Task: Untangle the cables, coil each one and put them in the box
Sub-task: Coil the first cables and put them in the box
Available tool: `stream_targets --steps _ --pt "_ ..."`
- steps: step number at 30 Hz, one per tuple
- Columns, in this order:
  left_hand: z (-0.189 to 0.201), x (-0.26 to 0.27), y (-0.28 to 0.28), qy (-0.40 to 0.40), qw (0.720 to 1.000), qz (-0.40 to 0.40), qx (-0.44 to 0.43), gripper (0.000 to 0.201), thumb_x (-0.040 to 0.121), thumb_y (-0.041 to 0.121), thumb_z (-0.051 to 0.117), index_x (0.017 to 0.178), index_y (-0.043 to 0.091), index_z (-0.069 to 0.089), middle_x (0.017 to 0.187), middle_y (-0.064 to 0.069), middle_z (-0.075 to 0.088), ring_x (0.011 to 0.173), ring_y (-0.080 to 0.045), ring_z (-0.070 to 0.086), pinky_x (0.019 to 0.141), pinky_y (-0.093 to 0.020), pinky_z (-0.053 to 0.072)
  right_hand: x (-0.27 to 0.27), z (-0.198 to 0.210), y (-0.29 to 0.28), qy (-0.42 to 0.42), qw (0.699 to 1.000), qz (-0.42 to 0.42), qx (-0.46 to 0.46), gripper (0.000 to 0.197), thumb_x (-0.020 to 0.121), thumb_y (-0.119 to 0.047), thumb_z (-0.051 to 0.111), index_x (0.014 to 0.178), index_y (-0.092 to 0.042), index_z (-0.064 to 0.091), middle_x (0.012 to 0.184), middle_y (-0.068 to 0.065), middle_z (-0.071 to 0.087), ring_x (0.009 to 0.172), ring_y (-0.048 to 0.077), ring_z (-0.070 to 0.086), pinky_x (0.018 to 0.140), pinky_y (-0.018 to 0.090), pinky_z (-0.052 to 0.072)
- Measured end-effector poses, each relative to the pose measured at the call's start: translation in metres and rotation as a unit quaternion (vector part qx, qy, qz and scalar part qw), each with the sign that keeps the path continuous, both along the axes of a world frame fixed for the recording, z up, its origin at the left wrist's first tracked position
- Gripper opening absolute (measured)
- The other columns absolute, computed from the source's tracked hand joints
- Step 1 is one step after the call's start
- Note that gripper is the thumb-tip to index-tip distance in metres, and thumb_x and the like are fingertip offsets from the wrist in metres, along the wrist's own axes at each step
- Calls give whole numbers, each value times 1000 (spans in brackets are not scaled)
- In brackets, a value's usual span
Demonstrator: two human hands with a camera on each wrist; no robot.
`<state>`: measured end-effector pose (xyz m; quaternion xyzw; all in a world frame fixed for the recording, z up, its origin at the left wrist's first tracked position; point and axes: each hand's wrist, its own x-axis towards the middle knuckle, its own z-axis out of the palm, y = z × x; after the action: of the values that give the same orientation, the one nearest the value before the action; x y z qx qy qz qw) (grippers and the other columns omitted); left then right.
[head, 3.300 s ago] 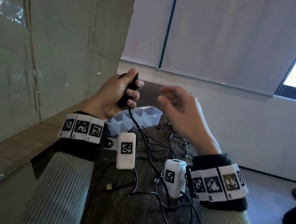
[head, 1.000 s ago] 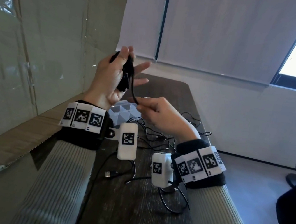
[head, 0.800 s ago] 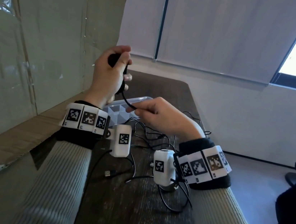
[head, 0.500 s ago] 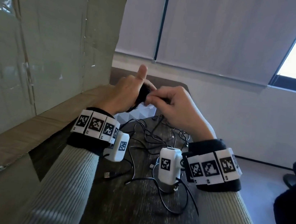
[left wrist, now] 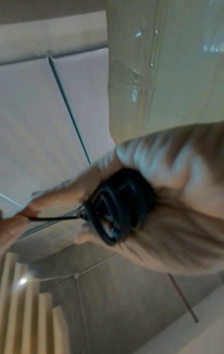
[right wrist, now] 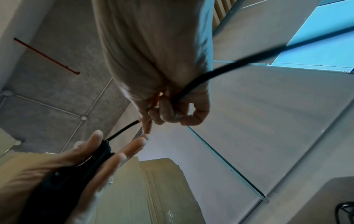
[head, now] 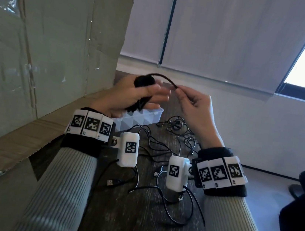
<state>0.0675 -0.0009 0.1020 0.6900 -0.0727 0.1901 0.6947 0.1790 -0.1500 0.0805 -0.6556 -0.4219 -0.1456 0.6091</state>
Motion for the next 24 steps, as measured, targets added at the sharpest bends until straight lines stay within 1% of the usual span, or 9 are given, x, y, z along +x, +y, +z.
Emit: stream_targets --steps 3,5,7,9,12,15,18,21,24 --pt "4 4 9 -61 988 29 -142 33 95 15 50 122 -4 51 117 -17 66 108 -27 66 84 -36 57 4 -6 3 10 998 -29 -53 21 94 -18 61 111 -15 74 98 -6 74 82 -3 62 77 17 48" --pt "7 5 16 -97 978 23 -186 33 97 20 46 125 1 48 117 -11 67 111 -24 64 83 -38 56 0 -9 6 2 992 -33 -122 24 94 -21 62 115 -18 72 98 -9 71 78 -9 61 76 18 49" --pt "9 6 20 -125 970 43 -202 30 99 23 44 124 6 46 112 -2 69 111 -25 64 77 -46 57 -8 -11 11 -14 978 -4 -208 26 95 -21 60 119 -23 70 109 -7 72 87 -1 63 83 22 51" --pt "10 7 21 -158 955 82 -238 17 99 21 46 111 9 52 102 0 66 101 -27 68 71 -52 58 -20 -9 12 -41 952 51 -299 29 96 -21 58 123 -27 67 111 -9 71 80 2 60 78 18 47" --pt "9 6 19 -187 927 186 -265 14 95 18 56 107 9 56 88 -1 62 66 -17 67 49 -33 53 -37 2 4 -48 917 133 -374 31 99 -12 53 124 -24 66 63 -27 63 54 -3 52 59 5 38" --pt "2 9 22 -183 933 273 -146 13 94 18 59 107 16 57 80 4 61 47 -10 47 41 -20 36 -48 18 -8 -83 911 128 -383 27 99 -12 52 114 -23 71 44 -31 50 39 3 39 45 7 31" --pt "-8 13 18 -166 945 278 47 20 94 28 57 106 12 58 77 2 62 44 -10 46 38 -22 38 -50 26 -13 -123 935 87 -321 21 94 -17 60 108 -23 74 56 -36 55 52 -7 50 56 6 34" --pt "-10 16 4 -135 926 263 236 46 96 49 37 97 13 66 72 3 67 55 -10 60 51 -25 48 -48 29 -16 -148 951 56 -267 17 90 -19 66 103 -23 76 62 -35 56 64 -9 54 66 7 35" --pt "-8 12 -9 -90 946 158 269 67 99 48 16 86 11 70 60 2 65 48 -10 56 45 -22 42 -47 31 -18 -185 957 20 -221 13 86 -18 69 94 -24 78 63 -20 55 63 -5 53 65 8 33"
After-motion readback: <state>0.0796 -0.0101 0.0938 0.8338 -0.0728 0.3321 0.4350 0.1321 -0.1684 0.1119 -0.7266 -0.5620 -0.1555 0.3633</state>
